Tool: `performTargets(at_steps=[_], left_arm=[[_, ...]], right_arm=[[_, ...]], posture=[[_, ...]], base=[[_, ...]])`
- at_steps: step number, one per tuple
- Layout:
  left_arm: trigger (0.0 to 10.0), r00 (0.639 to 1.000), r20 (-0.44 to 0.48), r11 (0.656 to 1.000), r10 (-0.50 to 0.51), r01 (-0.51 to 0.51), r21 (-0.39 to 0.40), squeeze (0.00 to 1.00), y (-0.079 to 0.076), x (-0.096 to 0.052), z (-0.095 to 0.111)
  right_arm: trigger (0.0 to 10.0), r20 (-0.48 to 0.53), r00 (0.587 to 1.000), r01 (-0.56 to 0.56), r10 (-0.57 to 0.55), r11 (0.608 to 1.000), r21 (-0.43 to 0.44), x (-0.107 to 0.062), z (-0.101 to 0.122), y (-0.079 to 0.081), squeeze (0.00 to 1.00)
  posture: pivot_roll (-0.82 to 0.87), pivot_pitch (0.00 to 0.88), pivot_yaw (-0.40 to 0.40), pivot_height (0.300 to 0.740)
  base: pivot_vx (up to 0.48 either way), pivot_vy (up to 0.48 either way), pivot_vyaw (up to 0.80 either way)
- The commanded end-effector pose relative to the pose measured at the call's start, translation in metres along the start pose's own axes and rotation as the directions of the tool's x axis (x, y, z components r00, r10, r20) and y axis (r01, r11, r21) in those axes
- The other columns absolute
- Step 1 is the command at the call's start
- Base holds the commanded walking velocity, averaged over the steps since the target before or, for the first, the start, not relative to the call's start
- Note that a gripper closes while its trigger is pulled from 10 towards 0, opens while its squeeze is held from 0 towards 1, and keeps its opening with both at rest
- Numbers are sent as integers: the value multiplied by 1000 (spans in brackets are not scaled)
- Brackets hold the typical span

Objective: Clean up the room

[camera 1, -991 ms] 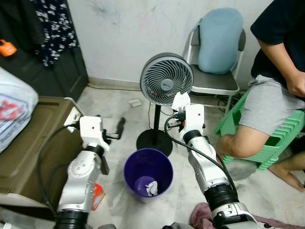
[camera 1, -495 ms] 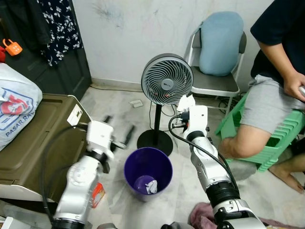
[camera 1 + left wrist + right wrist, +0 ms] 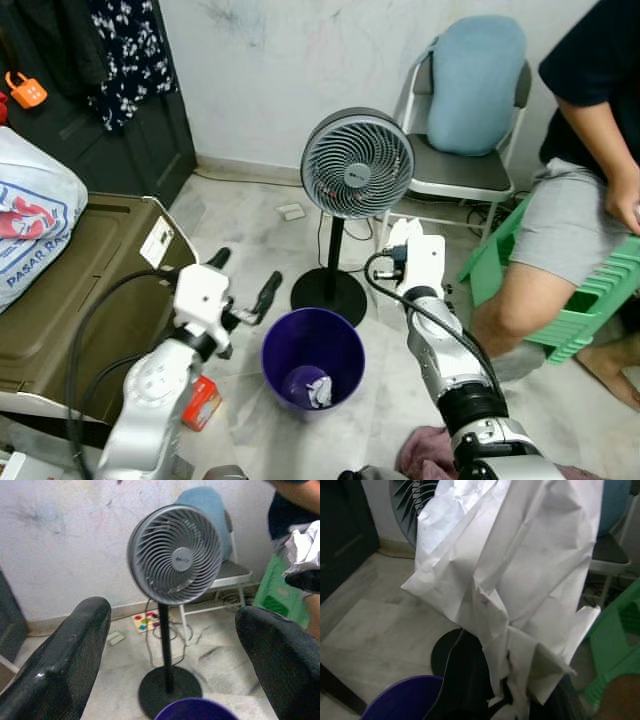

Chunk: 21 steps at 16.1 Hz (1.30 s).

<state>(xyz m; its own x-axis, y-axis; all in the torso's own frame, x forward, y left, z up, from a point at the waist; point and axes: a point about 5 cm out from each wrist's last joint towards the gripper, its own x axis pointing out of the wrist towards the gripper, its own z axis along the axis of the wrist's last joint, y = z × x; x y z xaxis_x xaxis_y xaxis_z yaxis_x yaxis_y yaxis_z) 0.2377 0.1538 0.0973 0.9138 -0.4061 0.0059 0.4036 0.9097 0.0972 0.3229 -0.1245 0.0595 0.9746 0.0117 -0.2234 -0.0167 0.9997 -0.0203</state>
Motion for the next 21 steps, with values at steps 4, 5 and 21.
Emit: performTargets(at_steps=[4, 5, 21], left_arm=[[10000, 998, -34, 994, 51, -48, 93, 0, 12, -24, 6], [10000, 998, -31, 990, 60, -56, 132, 0, 16, -28, 9], [10000, 980, -196, 981, 38, 1, 196, 0, 32, -81, 38]], right_arm=[[10000, -55, 998, -5, 8, 999, 50, 0, -9, 15, 0], [10000, -55, 998, -10, 14, 998, 56, 0, -9, 18, 0], [10000, -178, 973, 158, -147, 986, 53, 0, -36, 11, 0]], posture=[[209, 82, 26, 740], [216, 92, 36, 740], [350, 265, 188, 740]], base=[[0, 0, 0], [0, 0, 0], [0, 0, 0]])
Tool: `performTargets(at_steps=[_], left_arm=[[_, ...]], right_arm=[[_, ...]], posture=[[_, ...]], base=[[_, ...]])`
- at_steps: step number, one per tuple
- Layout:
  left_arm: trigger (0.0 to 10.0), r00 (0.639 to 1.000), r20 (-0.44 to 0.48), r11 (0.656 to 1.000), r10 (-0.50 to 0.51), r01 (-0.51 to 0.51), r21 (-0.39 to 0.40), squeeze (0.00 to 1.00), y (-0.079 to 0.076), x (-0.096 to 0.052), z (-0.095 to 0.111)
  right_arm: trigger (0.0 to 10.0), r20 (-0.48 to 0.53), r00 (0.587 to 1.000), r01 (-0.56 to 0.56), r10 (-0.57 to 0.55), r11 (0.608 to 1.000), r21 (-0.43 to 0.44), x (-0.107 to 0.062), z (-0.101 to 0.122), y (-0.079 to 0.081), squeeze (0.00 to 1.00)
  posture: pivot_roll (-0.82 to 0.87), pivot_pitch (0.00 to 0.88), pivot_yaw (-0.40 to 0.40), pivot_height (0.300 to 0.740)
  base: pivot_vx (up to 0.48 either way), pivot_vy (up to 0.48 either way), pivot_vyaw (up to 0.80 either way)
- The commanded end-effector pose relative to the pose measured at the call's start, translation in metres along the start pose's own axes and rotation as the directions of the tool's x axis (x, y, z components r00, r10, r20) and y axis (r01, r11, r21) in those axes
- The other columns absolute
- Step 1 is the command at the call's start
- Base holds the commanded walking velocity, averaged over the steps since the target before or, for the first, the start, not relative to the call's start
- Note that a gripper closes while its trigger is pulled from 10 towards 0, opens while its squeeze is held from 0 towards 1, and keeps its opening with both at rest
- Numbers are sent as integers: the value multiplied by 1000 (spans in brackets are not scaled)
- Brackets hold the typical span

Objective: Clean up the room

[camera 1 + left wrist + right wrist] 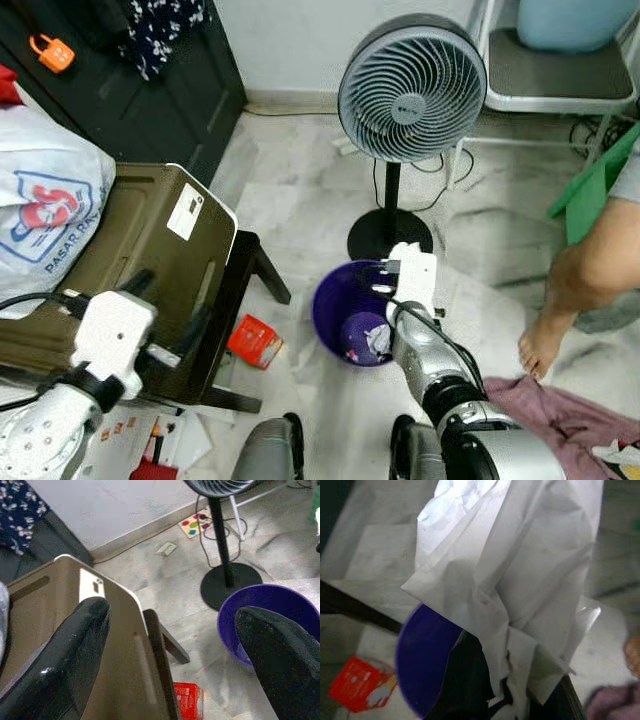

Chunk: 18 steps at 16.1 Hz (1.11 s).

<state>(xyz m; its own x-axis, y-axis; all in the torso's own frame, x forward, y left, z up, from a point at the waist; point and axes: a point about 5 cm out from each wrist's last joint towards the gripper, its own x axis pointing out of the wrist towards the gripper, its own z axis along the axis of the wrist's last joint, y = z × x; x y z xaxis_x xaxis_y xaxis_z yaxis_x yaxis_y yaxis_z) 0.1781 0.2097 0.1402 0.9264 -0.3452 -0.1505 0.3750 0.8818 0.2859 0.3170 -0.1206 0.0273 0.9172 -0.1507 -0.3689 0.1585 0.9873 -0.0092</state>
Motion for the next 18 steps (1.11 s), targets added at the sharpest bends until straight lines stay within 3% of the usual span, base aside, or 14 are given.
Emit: performTargets(at_steps=[1, 8, 9, 10, 18], left_arm=[[10000, 999, -42, 1000, -18, 18, 5, 0, 1, -5, -4], [10000, 997, -74, 999, -34, 34, -7, 0, -1, -7, -6], [10000, 997, -75, 999, -34, 34, -10, 0, -2, -7, -6], [10000, 997, -76, 999, -34, 34, -10, 0, -1, -7, -7], [10000, 996, -89, 1000, -14, 13, -4, 0, 2, -3, -9]], right_arm=[[10000, -26, 1000, 3, -2, 1000, 12, -2, -6, 4, 0], [10000, -18, 1000, -2, 3, 999, 53, -2, -5, 8, 0], [10000, -17, 1000, -3, 5, 996, 86, -2, -4, 8, 620], [10000, -7, 1000, -5, 5, 997, 75, -1, -3, 8, 1000], [10000, -7, 1000, -20, 21, 996, 83, -2, -4, 12, 1000]], posture=[[353, 267, 192, 740], [352, 263, 206, 740], [352, 263, 206, 740], [351, 265, 208, 740], [343, 263, 216, 740]], base=[[0, 0, 0], [0, 0, 0], [0, 0, 0], [0, 0, 0], [0, 0, 0]])
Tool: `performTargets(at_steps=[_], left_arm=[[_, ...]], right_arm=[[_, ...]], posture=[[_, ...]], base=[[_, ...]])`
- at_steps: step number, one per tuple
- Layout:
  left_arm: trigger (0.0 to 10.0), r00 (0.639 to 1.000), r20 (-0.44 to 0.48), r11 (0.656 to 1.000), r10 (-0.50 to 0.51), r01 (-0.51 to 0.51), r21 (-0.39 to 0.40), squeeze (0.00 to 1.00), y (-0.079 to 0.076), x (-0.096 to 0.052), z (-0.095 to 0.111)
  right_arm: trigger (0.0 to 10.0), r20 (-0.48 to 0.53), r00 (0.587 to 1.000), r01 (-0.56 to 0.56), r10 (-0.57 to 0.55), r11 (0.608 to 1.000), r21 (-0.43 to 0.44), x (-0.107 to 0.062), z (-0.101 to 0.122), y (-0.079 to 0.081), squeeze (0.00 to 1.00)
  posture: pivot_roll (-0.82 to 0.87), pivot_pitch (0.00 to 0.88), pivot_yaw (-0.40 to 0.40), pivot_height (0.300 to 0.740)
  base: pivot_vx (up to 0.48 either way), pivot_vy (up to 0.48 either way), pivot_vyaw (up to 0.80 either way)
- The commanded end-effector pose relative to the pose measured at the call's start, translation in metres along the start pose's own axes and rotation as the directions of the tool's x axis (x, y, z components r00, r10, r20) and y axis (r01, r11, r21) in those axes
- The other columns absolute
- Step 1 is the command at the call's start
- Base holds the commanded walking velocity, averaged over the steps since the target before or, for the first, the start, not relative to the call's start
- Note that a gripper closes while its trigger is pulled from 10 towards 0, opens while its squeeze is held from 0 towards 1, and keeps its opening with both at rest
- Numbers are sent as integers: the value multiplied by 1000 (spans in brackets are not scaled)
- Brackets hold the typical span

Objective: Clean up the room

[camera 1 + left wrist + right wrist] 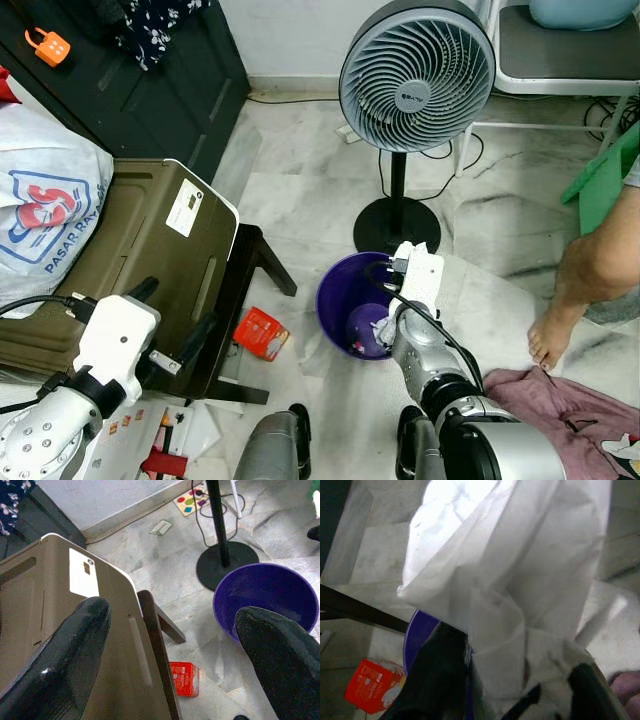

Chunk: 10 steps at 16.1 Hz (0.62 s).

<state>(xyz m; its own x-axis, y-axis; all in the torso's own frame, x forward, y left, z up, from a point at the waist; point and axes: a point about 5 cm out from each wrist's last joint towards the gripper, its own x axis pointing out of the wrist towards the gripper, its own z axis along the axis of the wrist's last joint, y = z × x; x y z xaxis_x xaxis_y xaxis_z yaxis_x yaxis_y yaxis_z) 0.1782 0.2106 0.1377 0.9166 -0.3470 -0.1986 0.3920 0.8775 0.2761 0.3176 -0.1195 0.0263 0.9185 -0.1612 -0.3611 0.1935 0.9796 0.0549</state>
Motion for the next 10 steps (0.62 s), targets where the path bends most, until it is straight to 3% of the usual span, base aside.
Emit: performTargets(at_steps=[1, 10], left_arm=[[10000, 999, -42, 1000, 4, -4, 3, 0, 2, -1, -6], [10000, 999, -42, 1000, 20, -20, 10, 0, 1, 5, -8]], right_arm=[[10000, -17, 999, -30, 30, 999, 12, -3, -4, 11, 1000], [10000, 4, 999, -51, 51, 998, 34, 0, 3, 14, 1000]], posture=[[343, 261, 217, 740], [333, 247, 210, 740]], base=[[0, 0, 0], [0, 0, 0]])
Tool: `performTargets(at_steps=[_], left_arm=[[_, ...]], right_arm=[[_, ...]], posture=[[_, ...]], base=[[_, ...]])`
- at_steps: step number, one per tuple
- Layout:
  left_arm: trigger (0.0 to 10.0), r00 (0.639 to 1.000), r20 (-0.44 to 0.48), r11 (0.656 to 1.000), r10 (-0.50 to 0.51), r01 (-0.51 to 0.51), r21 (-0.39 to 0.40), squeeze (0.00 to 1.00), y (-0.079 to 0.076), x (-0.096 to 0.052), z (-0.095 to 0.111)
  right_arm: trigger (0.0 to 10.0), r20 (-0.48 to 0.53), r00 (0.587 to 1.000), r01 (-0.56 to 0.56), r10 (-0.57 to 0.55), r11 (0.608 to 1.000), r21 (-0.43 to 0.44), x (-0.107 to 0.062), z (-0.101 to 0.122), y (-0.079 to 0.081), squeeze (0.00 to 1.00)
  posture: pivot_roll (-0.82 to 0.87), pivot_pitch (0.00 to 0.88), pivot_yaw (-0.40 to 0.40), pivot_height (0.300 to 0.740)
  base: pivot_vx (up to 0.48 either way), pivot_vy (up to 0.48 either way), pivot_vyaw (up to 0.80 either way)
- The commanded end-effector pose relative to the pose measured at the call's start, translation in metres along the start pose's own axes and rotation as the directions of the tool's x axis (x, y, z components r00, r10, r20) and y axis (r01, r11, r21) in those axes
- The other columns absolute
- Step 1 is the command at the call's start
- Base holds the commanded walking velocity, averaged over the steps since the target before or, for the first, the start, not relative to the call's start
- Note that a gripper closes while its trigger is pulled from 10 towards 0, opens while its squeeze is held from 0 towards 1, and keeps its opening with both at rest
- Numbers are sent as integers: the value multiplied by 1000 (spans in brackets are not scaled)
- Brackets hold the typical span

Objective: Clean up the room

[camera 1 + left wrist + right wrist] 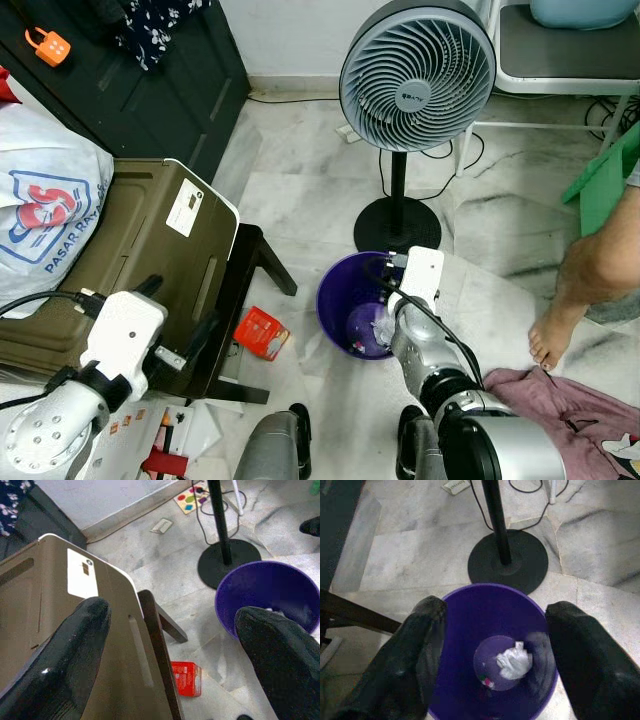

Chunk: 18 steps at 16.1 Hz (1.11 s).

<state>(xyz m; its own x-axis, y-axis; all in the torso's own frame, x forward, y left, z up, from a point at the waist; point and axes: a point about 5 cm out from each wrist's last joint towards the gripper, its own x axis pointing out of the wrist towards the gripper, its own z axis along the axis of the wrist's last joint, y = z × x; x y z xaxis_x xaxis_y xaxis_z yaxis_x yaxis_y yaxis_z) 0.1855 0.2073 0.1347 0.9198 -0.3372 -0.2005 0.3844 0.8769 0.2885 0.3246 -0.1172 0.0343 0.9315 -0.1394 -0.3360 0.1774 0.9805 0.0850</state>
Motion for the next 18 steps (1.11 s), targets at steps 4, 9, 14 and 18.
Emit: performTargets(at_steps=[4, 9, 14, 18], left_arm=[[10000, 999, 33, 999, 36, -35, -21, 0, -5, 17, -1], [10000, 988, 153, 995, 35, -20, -102, 0, -21, 56, 17], [10000, 974, 216, 988, 64, -31, -154, 0, -28, 88, 18], [10000, 966, 256, 987, 28, 15, -163, 0, -49, 104, 20]], right_arm=[[10000, 57, 997, -58, 60, 998, -38, 2, 11, 6, 1000], [10000, 190, 976, -83, 107, 988, -129, 3, 33, -8, 1000], [10000, 242, 911, -259, 335, 919, -297, -25, 35, 2, 1000], [10000, 293, 836, -329, 465, 850, -410, -46, 45, 9, 1000]], posture=[[271, 209, 173, 740], [164, 115, 110, 740], [58, 0, 71, 740], [13, 0, 72, 740]], base=[[0, 0, 0], [0, 0, 0], [0, 0, 0], [0, 0, 0]])
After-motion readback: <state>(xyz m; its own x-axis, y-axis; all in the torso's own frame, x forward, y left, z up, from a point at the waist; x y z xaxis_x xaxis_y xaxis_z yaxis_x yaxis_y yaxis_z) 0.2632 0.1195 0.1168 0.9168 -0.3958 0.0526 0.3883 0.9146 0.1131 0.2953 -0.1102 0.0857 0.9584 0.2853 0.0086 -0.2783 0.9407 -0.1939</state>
